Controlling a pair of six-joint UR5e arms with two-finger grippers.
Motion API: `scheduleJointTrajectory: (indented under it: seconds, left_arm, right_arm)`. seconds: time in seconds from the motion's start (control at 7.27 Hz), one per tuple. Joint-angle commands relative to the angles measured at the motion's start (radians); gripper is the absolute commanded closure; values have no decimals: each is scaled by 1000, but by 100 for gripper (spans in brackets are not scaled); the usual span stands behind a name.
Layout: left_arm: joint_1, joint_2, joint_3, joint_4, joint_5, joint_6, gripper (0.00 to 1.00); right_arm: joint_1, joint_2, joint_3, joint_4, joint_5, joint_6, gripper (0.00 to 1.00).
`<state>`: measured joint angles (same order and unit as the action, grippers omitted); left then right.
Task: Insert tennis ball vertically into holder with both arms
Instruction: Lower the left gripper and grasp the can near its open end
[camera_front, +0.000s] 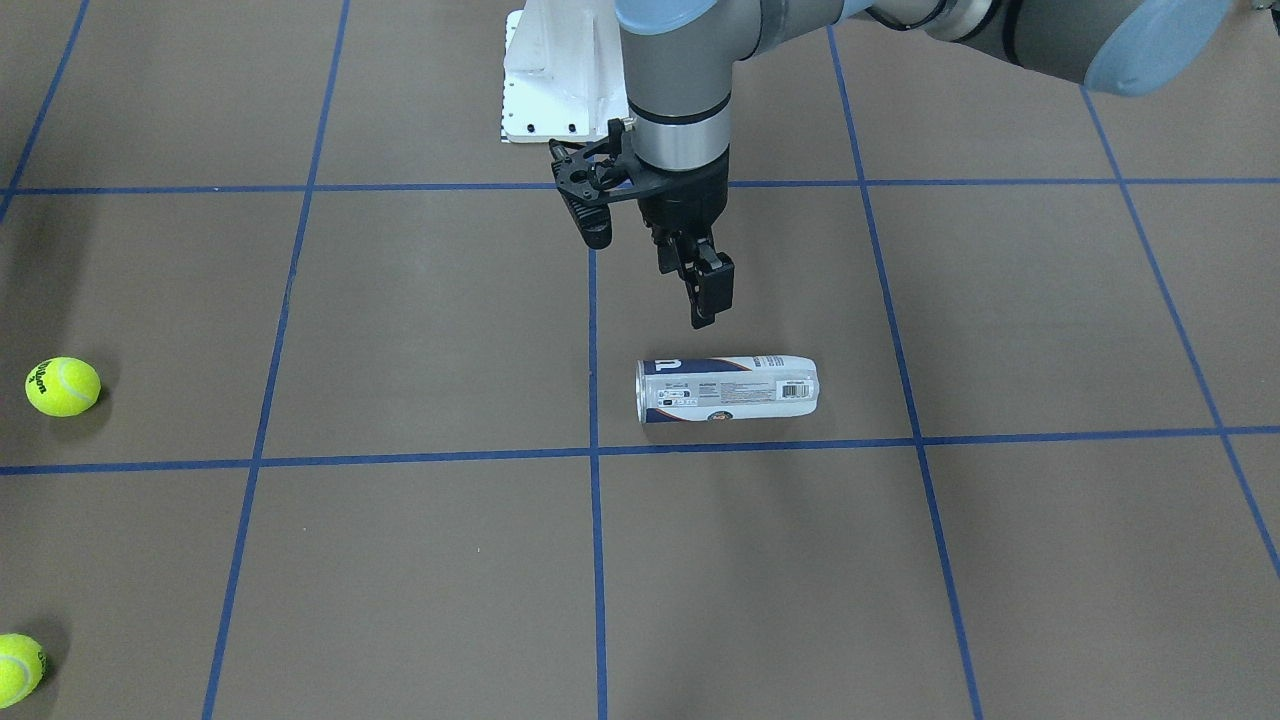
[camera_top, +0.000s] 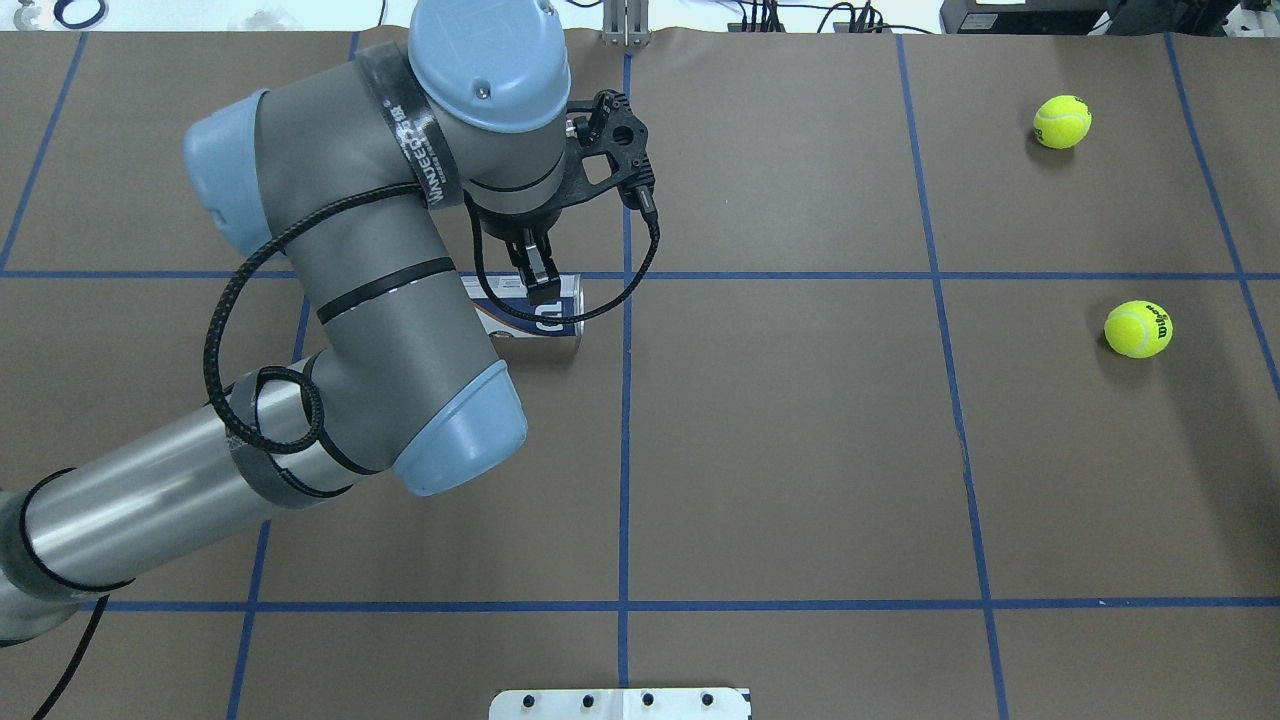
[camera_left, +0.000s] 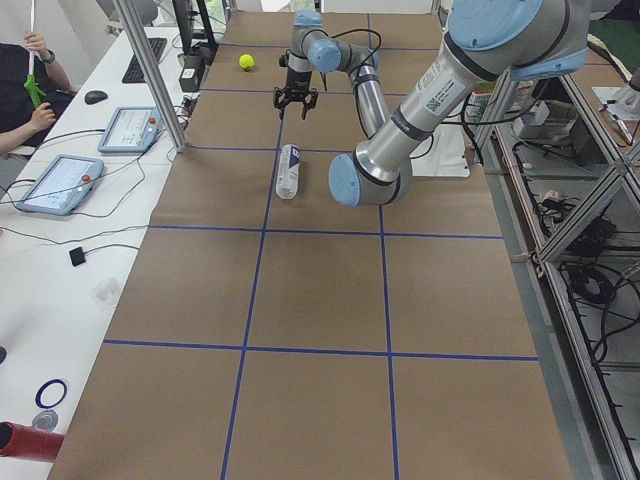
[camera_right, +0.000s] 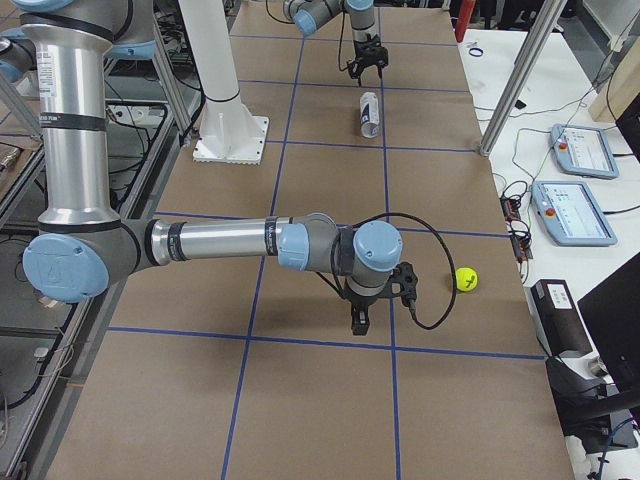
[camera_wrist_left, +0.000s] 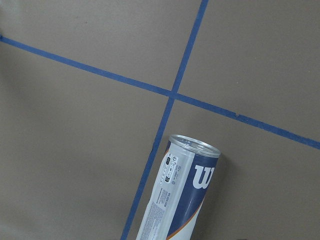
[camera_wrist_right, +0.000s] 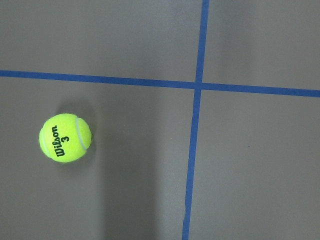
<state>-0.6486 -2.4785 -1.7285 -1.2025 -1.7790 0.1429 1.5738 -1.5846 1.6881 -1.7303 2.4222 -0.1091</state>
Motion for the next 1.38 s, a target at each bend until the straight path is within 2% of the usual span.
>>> scheduleJointTrajectory:
  seconds: [0.0, 0.28, 0.69, 1.24]
  left_arm:
    - [13, -2, 3, -11, -2, -23, 18]
    - [26, -5, 39, -70, -3, -2, 22]
    - [27, -13, 118, -115, -11, 81, 22]
    - [50, -4, 274, -376, -10, 144, 21]
  right_arm:
    - [0, 0, -1, 0, 0, 0, 0]
    - [0, -1, -2, 0, 0, 0, 0]
    - [0, -5, -7, 0, 41, 0, 0]
    - [0, -2, -7, 2, 34, -1, 0]
